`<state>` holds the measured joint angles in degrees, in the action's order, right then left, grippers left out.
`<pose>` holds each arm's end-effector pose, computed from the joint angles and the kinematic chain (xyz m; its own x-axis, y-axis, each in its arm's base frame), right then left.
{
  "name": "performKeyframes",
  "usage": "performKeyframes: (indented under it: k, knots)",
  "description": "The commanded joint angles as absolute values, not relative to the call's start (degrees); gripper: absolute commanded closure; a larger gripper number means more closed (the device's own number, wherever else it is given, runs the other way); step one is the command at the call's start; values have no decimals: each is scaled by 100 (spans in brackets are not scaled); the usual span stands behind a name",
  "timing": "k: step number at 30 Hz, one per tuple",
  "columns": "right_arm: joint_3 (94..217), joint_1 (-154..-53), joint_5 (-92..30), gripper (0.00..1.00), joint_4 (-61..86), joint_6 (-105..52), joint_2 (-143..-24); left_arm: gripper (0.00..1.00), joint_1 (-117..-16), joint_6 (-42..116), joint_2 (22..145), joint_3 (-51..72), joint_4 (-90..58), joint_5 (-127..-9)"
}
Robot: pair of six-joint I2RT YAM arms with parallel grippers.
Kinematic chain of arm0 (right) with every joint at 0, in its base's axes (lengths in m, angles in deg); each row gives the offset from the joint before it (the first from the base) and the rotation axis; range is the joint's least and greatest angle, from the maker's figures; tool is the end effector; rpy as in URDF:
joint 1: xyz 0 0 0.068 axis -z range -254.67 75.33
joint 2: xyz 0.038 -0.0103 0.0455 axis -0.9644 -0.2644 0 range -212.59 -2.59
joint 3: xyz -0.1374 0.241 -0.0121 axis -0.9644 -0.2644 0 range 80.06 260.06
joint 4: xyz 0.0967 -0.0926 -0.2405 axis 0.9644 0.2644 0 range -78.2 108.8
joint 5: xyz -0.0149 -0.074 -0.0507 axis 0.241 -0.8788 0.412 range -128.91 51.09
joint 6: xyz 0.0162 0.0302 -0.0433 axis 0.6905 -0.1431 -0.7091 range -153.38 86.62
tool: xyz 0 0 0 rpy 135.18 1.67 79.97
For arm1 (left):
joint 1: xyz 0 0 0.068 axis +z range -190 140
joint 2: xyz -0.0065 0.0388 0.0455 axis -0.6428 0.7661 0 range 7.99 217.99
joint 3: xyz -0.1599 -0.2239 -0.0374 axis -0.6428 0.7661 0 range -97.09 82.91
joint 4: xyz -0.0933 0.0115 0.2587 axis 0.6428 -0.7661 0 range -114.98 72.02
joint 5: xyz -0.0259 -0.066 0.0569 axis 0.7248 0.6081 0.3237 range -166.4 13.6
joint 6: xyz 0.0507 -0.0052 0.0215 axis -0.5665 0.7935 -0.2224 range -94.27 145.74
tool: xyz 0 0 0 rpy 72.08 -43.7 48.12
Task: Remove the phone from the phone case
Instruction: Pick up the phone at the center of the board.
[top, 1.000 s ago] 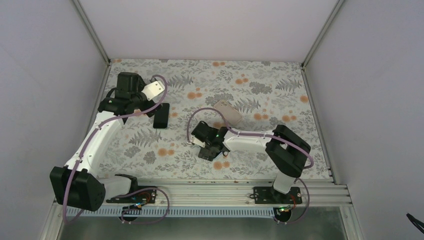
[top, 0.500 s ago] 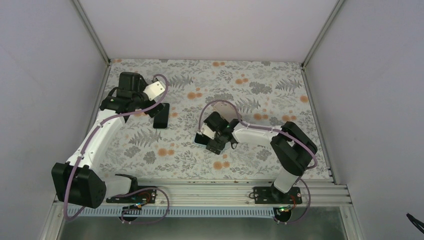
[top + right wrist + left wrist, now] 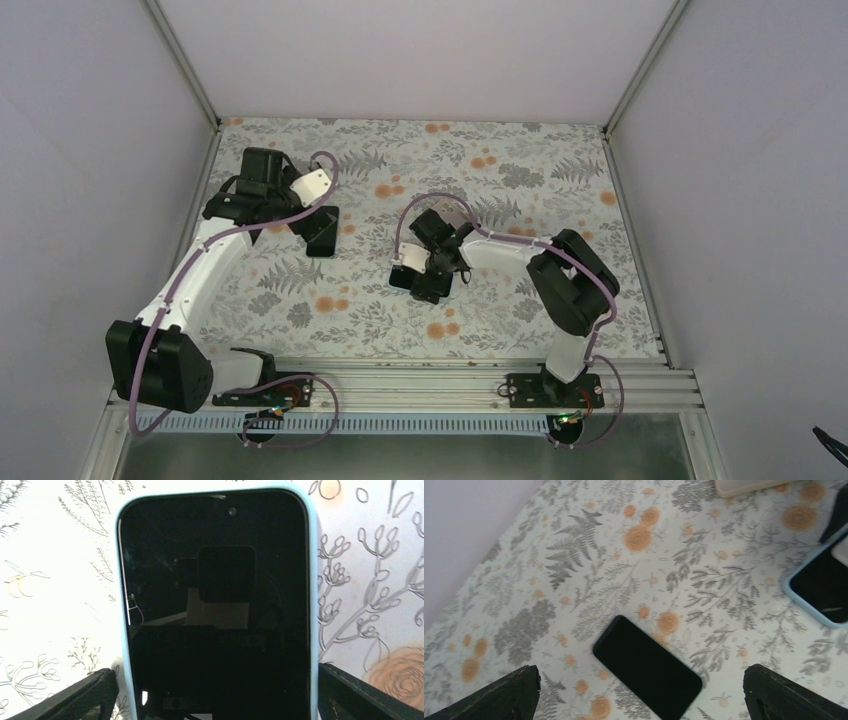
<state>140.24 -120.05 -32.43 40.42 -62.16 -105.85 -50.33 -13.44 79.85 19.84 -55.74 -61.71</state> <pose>0.2410 0.2502 0.1361 -0.2320 -0.9162 -0.3268 -0.9628 0.2642 -0.0572 0.2717 -0.0592 0.3086 -0.3357 0.6823 -0.6495 0.7186 0.6312 0.2917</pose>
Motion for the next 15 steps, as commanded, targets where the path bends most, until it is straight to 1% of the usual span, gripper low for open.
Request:
performKeyframes:
  k: [1, 3, 5, 6, 8, 10, 15]
  knots:
    - [13944, -11949, -3170, 6, 4558, -6511, -11145, 0, -5011, -1315, 8016, 1878, -5922, -5512]
    - [13920, -11941, -3283, 8, 4552, -6416, -11210, 0, -5011, -1313, 8058, 1822, -6043, -5437]
    - [13874, -11932, -3207, 9, 4658, -6389, -11217, 0, -5013, -1325, 8124, 1787, -6159, -5362]
    - [13843, -11927, -3146, 12, 4685, -6387, -11192, 0, -5013, -1342, 8166, 1769, -6222, -5318]
    - [13788, -11930, -3093, 25, 4703, -6376, -11124, 0, -5011, -1334, 8268, 1753, -6316, -5210]
    - [13772, -11931, -3122, 39, 4675, -6305, -11041, 0, -5015, -1296, 8389, 1774, -6310, -5161]
    - [13853, -11949, -3279, 56, 4570, -6130, -10659, 0, -5011, -1092, 8684, 1753, -6257, -5018]
